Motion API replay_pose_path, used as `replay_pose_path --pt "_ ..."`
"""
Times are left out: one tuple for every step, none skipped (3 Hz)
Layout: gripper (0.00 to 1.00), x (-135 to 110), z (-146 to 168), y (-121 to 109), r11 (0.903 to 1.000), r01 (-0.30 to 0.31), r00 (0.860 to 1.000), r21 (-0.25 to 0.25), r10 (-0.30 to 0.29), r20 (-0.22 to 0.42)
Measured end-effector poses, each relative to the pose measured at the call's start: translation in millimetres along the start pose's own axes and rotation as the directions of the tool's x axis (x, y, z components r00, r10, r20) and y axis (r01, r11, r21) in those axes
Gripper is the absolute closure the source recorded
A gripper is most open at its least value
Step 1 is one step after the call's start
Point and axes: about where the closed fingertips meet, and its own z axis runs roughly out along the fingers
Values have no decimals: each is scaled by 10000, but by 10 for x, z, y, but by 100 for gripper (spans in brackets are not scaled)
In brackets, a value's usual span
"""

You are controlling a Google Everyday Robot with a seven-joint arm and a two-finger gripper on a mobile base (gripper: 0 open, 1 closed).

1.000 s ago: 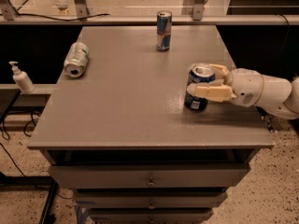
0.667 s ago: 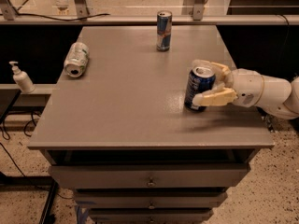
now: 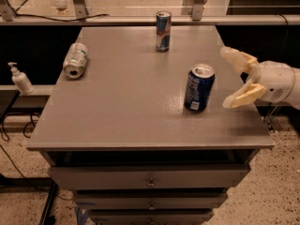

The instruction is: Place pepsi can upright

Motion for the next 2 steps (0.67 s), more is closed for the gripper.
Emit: replay_pose_path --pt "0 297 -478 -75 9958 555 9981 -732 -534 311" --pt "0 310 -468 -73 9968 344 9991 -724 -325 276"
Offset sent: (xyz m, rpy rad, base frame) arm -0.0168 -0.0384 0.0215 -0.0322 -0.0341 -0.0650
